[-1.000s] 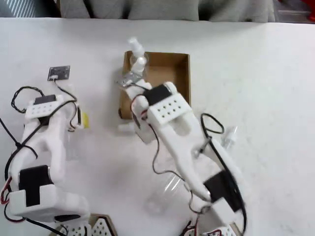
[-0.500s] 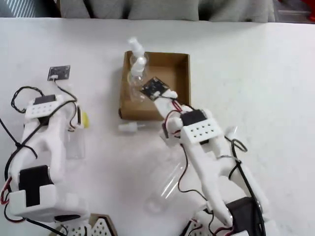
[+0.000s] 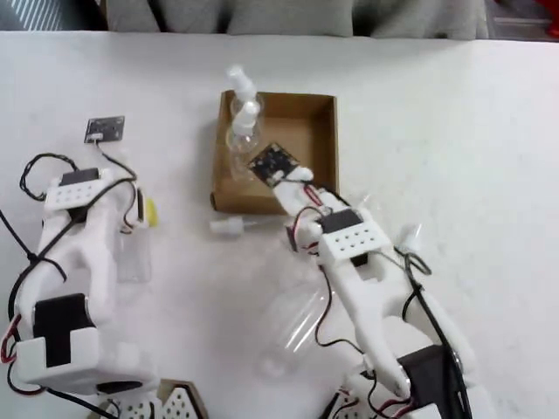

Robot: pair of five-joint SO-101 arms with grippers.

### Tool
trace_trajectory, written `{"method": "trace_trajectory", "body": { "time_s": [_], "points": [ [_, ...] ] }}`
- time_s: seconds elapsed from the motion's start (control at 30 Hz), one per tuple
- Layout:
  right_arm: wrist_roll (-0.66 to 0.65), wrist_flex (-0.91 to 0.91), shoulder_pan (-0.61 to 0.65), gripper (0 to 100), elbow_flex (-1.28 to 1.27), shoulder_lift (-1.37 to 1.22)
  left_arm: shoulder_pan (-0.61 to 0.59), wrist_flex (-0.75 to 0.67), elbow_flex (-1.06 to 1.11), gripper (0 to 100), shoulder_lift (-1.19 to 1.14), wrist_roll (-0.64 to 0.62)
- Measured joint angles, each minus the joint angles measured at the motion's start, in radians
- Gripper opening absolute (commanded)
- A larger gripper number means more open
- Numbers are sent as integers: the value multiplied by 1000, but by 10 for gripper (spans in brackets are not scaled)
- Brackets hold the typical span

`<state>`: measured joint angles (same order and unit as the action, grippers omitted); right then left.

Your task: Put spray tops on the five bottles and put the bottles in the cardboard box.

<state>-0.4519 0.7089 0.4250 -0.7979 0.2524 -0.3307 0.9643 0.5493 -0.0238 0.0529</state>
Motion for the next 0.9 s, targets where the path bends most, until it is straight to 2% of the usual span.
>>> {"method": "trace_trajectory", "body": {
  "time_s": [0.2, 0.37, 0.6, 0.77, 0.9],
  "points": [
    [-14, -25, 123, 47, 0, 0, 0, -23, 2, 21, 0, 0],
    [-172, -25, 227, 136, 0, -9, 0, -31, 2, 21, 0, 2],
    [-341, -106, 272, 148, -32, -9, -8, -31, 2, 21, 0, 2],
    [-450, -198, 308, 217, -98, -9, -8, -31, 2, 21, 0, 2],
    [-497, -233, 330, 197, -106, -9, -9, -31, 2, 21, 0, 2]
  ]
}}
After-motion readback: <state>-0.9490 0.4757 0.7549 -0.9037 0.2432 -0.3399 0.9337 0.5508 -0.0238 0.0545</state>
